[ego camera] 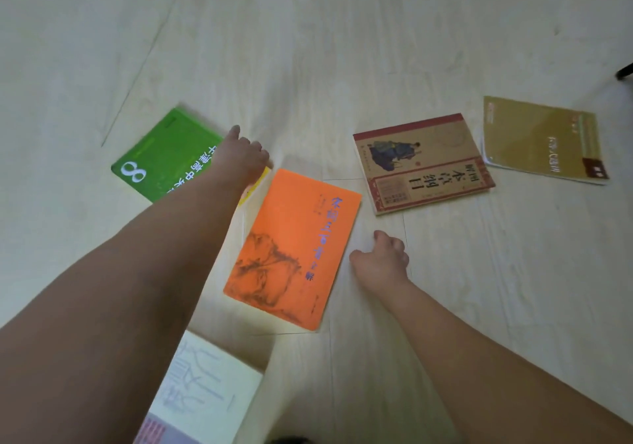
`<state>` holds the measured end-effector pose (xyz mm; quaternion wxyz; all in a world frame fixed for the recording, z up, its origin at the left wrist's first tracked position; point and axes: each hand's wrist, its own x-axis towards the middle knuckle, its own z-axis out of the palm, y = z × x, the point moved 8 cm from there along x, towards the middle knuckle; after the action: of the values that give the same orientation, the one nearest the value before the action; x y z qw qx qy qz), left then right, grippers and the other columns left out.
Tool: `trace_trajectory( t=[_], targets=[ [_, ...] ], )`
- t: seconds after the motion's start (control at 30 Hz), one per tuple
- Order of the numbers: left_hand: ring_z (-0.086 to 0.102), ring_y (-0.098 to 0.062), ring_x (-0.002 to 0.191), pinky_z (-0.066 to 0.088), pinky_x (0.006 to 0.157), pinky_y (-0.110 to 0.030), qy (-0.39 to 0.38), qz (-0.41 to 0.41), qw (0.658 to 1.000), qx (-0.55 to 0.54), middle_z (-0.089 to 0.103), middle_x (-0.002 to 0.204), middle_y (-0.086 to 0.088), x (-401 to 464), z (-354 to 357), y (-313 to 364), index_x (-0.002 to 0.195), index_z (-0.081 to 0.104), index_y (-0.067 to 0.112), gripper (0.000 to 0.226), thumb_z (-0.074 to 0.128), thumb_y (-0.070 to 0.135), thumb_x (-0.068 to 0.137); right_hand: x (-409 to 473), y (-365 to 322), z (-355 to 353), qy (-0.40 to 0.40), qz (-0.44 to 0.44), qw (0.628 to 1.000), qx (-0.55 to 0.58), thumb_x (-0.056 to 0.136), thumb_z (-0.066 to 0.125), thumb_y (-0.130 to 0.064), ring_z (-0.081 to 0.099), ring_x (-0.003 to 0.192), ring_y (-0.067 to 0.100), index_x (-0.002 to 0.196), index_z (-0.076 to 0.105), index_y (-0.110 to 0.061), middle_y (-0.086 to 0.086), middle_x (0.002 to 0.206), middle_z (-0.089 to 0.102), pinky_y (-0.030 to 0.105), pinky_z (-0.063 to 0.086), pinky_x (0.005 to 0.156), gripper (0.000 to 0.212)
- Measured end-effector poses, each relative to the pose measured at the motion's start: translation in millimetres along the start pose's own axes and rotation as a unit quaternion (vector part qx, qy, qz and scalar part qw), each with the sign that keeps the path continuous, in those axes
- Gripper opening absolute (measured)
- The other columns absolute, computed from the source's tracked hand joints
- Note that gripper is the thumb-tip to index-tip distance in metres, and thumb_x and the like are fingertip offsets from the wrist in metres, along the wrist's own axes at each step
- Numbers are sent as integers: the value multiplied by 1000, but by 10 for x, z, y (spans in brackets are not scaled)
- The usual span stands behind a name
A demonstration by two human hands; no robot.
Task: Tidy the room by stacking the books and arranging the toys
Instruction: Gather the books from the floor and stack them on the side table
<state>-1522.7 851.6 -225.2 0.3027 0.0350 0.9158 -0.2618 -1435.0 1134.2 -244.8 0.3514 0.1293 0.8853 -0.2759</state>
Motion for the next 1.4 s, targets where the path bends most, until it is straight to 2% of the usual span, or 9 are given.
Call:
trace_trajectory(
  t=[0.17,0.37,0.5,0.67,0.83,0.93,1.1,1.2,1.4],
  targets=[
    [53,-18,126,22,117,-44,-15,26,999,41,60,130,8,91,146,-36,130,58,31,80,86,53,59,144,-94,-23,36,10,997,62,89,54,-27,30,138,30,149,30,-13,10,149,32,38,27,112,66],
    [56,-24,70,36,62,-26,-59,34,975,-212,58,78,-3,-35,62,-192,79,53,19,22,70,6,74,321,51,-193,40,123,918,376,70,63,-34,59,110,28,139,44,-14,5,131,57,37,49,90,74],
    [34,-20,60,22,56,-30,-143,98,948,-268,41,61,-1,-220,-330,-351,67,44,16,41,85,13,64,446,53,-539,49,145,840,521,85,56,-23,48,64,12,109,61,-18,-2,78,54,24,41,58,25],
    [31,-17,57,23,54,-29,-186,199,859,-433,39,54,1,-290,-965,48,61,37,19,50,82,-3,70,522,-126,-736,28,182,744,642,98,50,-24,60,90,23,126,52,-12,7,104,63,40,40,85,31],
    [46,-19,68,32,60,-29,-75,161,856,-485,55,73,-1,-58,-1210,764,74,49,21,36,83,10,75,527,-199,-742,22,218,734,643,98,50,-23,59,78,22,111,57,-9,6,104,66,38,38,89,20],
    [63,-28,98,47,77,-30,7,63,872,-486,68,113,-9,180,-862,961,113,62,15,38,78,18,78,549,-229,-803,44,211,739,639,99,51,-19,54,81,19,125,54,-9,4,86,52,37,41,96,28],
    [60,-30,116,48,90,-33,14,33,845,-534,63,128,-10,245,-666,950,129,57,12,58,79,28,78,767,-256,-741,55,189,733,651,96,57,-22,52,82,12,118,55,-14,-3,82,52,33,41,104,24],
    [60,-29,118,48,93,-33,5,37,851,-524,63,130,-10,281,-667,947,133,56,12,62,81,26,78,921,-335,-704,38,151,734,661,88,65,-24,58,91,17,124,56,-15,2,100,62,30,52,79,38],
    [53,-27,130,43,106,-33,5,47,862,-505,55,144,-8,355,-638,949,148,46,17,69,76,25,86,1013,-425,-921,34,59,665,744,90,55,-3,69,98,28,122,57,-9,14,108,70,40,60,78,33]
  ],
)
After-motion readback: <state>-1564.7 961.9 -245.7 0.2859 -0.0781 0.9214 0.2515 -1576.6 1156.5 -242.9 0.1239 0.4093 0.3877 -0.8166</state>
